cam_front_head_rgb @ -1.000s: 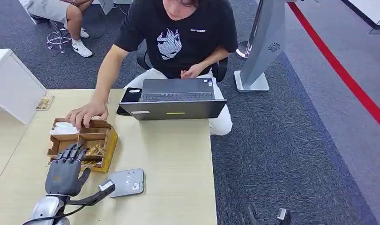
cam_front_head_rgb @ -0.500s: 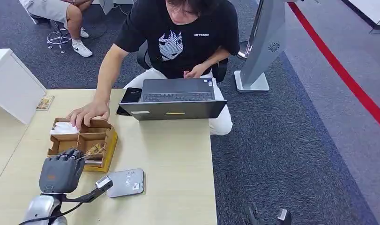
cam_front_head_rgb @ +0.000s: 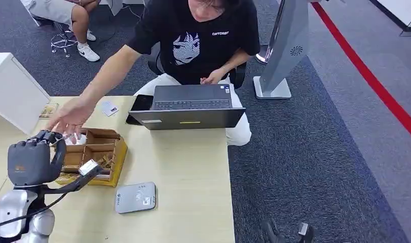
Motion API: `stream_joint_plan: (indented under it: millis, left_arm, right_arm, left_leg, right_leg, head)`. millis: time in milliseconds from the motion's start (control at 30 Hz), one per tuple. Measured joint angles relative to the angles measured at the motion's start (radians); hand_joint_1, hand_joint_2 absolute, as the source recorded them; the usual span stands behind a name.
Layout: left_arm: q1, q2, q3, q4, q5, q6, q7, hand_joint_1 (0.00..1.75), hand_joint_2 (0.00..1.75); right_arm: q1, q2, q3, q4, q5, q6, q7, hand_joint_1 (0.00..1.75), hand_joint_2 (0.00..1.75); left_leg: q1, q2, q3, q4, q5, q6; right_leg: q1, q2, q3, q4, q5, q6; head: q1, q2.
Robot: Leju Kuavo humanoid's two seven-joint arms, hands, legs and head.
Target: Pass the card to the sensor for recognition and then transmit it.
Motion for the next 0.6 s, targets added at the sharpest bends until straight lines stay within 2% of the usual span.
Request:
stream_joint_plan:
  millis: [133,300,333,367,500,600]
  left_arm:
    - [-0.084,0.002,0.021,0.091,0.023,-0.029,-0.006,1.75,1.75]
    - [-0.163,0.008,0.038,0.211,0.026,-0.032,-0.008,1.75,1.75]
    - [-0.173,0.008,0.04,0.228,0.026,-0.032,-0.008,0.26,1.75]
    - [-0.182,0.008,0.042,0.25,0.025,-0.032,-0.008,0.0,1.75]
    - [-0.19,0.003,0.042,0.287,0.023,-0.02,-0.009,0.0,1.75]
    - [-0.177,-0.006,0.043,0.288,0.059,0.002,-0.04,0.0,1.75]
  right_arm:
    - [-0.012,0.0,0.007,0.0,0.008,-0.006,0.013,0.0,1.75]
    - [-0.021,0.0,0.02,0.0,0.019,-0.015,0.018,0.0,1.75]
    - [-0.022,0.001,0.021,0.0,0.02,-0.014,0.018,0.0,1.75]
    - [-0.023,0.001,0.023,0.0,0.021,-0.014,0.019,0.0,1.75]
    - [-0.023,0.002,0.026,0.001,0.019,-0.012,0.02,0.0,1.75]
    - [-0.023,0.003,0.026,0.001,0.019,-0.01,0.02,0.0,1.75]
  left_leg:
    - [0.0,0.0,0.0,0.0,0.0,0.0]
    - [0.0,0.0,0.0,0.0,0.001,0.0]
    - [0.0,0.0,0.0,0.0,0.001,0.0]
    - [0.0,0.0,0.0,0.0,0.001,0.0]
    - [0.0,0.0,0.0,0.0,0.0,0.0]
    - [0.0,0.0,0.0,0.0,0.0,0.0]
  right_leg:
    - [0.0,0.0,0.0,0.0,0.0,0.0]
    - [0.0,0.0,0.0,0.0,0.0,0.0]
    - [0.0,0.0,0.0,0.0,0.0,0.0]
    - [0.0,0.0,0.0,0.0,0.0,0.0]
    - [0.0,0.0,0.0,0.0,0.0,0.0]
    - [0.0,0.0,0.0,0.0,0.0,0.0]
  head:
    - [0.0,0.0]
    - [0.0,0.0]
    - [0.0,0.0]
    - [0.0,0.0]
    - [0.0,0.0]
    - [0.0,0.0]
